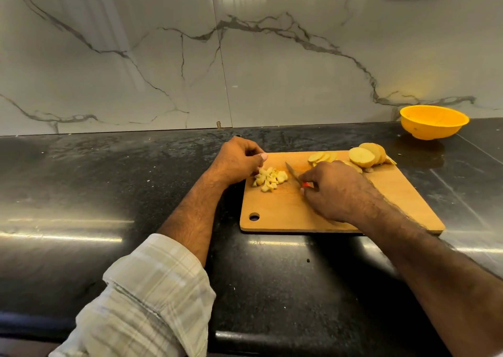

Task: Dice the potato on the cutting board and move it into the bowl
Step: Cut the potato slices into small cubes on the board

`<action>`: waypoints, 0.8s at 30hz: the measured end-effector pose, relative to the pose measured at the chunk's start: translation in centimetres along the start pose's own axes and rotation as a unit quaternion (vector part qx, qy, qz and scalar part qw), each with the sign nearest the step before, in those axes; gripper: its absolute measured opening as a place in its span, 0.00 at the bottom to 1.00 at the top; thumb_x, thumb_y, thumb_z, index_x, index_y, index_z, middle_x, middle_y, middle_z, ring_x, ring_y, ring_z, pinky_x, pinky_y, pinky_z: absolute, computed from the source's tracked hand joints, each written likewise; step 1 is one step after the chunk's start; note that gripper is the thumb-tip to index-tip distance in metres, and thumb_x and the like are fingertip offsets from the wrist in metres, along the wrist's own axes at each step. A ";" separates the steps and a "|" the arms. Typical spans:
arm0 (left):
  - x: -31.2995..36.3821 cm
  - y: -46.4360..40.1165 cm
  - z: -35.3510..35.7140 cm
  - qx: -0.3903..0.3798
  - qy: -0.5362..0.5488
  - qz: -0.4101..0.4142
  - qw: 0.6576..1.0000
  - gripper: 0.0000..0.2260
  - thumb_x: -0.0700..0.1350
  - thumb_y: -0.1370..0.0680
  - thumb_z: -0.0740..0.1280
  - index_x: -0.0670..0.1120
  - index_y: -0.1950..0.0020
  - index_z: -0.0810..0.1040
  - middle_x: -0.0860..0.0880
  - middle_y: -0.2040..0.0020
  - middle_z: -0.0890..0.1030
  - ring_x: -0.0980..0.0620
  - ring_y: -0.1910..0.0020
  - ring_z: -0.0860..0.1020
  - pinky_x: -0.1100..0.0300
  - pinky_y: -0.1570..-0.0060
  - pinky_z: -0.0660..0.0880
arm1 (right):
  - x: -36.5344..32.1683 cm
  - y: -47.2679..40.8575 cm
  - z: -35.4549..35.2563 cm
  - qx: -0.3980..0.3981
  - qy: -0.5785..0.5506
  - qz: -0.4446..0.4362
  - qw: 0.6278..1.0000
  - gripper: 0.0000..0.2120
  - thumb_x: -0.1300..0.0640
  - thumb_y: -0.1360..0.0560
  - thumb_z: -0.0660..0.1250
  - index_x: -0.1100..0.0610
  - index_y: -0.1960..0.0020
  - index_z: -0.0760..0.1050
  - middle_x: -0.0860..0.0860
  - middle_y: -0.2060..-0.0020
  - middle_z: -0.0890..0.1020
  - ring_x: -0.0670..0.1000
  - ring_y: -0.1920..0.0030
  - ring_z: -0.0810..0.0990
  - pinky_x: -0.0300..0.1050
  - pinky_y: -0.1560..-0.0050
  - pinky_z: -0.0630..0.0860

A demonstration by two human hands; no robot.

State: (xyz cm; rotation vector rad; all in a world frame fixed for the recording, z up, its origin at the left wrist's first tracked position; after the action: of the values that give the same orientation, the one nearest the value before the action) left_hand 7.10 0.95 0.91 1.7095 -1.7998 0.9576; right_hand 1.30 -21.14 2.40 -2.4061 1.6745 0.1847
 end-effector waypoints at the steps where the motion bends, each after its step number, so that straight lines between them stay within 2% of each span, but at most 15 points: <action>1: -0.1 0.0 -0.1 -0.004 0.028 -0.011 1.000 0.04 0.47 0.18 0.72 0.48 0.49 0.85 0.48 0.55 0.87 0.53 0.57 0.86 0.61 0.57 0.82 | -0.3 0.1 0.1 -0.005 -0.008 -0.006 1.000 0.19 0.44 0.20 0.67 0.43 0.29 0.78 0.48 0.36 0.81 0.52 0.40 0.79 0.51 0.43 0.81; 4: -0.2 0.1 -0.2 -0.009 0.075 -0.024 0.997 0.04 0.45 0.18 0.72 0.45 0.47 0.85 0.46 0.53 0.87 0.51 0.56 0.87 0.64 0.59 0.81 | 0.1 0.0 -0.4 0.017 -0.013 0.000 1.000 0.20 0.43 0.19 0.67 0.43 0.29 0.77 0.48 0.33 0.80 0.52 0.37 0.78 0.52 0.42 0.81; 8: -0.3 0.1 -0.1 0.000 0.036 -0.008 0.999 0.04 0.46 0.19 0.74 0.47 0.49 0.86 0.48 0.56 0.87 0.52 0.56 0.87 0.60 0.55 0.84 | 0.2 0.2 -0.2 -0.007 -0.018 -0.007 1.000 0.19 0.44 0.20 0.67 0.43 0.30 0.78 0.47 0.37 0.81 0.51 0.40 0.79 0.50 0.43 0.81; 10: 0.0 0.1 -0.2 0.017 -0.023 0.018 0.999 0.04 0.48 0.20 0.74 0.49 0.49 0.86 0.52 0.56 0.86 0.54 0.56 0.85 0.58 0.54 0.83 | 0.9 0.2 -1.4 0.014 -0.063 -0.001 0.998 0.17 0.44 0.19 0.69 0.43 0.32 0.80 0.45 0.45 0.82 0.48 0.48 0.80 0.48 0.49 0.81; 13: 1.3 0.6 -0.2 0.049 -0.097 0.062 0.992 0.07 0.52 0.21 0.75 0.50 0.47 0.87 0.56 0.53 0.85 0.60 0.53 0.82 0.62 0.55 0.79 | 3.5 0.2 -3.6 0.060 -0.152 0.030 0.986 0.13 0.47 0.20 0.72 0.46 0.37 0.83 0.43 0.58 0.82 0.46 0.61 0.81 0.47 0.62 0.81; 15: 2.6 0.8 0.5 0.055 -0.093 0.088 0.990 0.08 0.52 0.21 0.75 0.50 0.47 0.87 0.56 0.52 0.85 0.62 0.53 0.82 0.64 0.56 0.78 | 5.3 0.2 -4.4 0.085 -0.181 0.052 0.979 0.11 0.48 0.22 0.74 0.48 0.41 0.85 0.47 0.59 0.84 0.49 0.62 0.84 0.51 0.63 0.85; 17: 4.0 1.0 1.7 0.052 -0.083 0.107 0.989 0.08 0.52 0.22 0.76 0.50 0.46 0.87 0.56 0.52 0.86 0.62 0.52 0.82 0.64 0.55 0.78 | 6.5 0.3 -4.6 0.113 -0.220 0.071 0.966 0.08 0.50 0.22 0.75 0.50 0.45 0.85 0.49 0.58 0.85 0.50 0.64 0.85 0.48 0.68 0.84; 19: 5.5 1.0 3.1 0.030 -0.079 0.120 0.989 0.09 0.51 0.22 0.77 0.51 0.45 0.86 0.56 0.51 0.86 0.61 0.52 0.83 0.62 0.53 0.80 | 7.5 0.4 -4.8 0.142 -0.249 0.095 0.953 0.05 0.53 0.22 0.76 0.52 0.48 0.85 0.51 0.58 0.85 0.49 0.64 0.86 0.46 0.71 0.83; 22: 7.2 0.3 5.4 -0.039 -0.107 0.112 0.987 0.11 0.46 0.22 0.77 0.52 0.40 0.85 0.55 0.45 0.84 0.59 0.48 0.82 0.57 0.47 0.82 | 8.3 0.4 -4.8 0.162 -0.265 0.120 0.943 0.02 0.56 0.23 0.75 0.53 0.51 0.83 0.51 0.58 0.85 0.50 0.64 0.87 0.53 0.68 0.86; 24: 8.0 -0.6 6.6 -0.075 -0.139 0.098 0.983 0.14 0.42 0.21 0.75 0.53 0.37 0.82 0.54 0.39 0.82 0.57 0.43 0.81 0.56 0.44 0.81 | 8.4 0.4 -4.5 0.163 -0.262 0.130 0.942 0.02 0.55 0.23 0.74 0.51 0.53 0.81 0.51 0.58 0.85 0.50 0.64 0.87 0.54 0.66 0.86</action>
State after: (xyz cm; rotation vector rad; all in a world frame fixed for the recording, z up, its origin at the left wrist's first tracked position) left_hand 7.69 -9.22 2.74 1.6600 -2.1955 0.6615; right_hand 3.80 -30.03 4.93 -1.6969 1.6017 0.4962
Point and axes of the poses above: each hand's wrist, its own y-axis away from the middle knuckle, its own z-axis out of the palm, x = y × z, the point moved 6 cm from there along -y, towards the middle knuckle
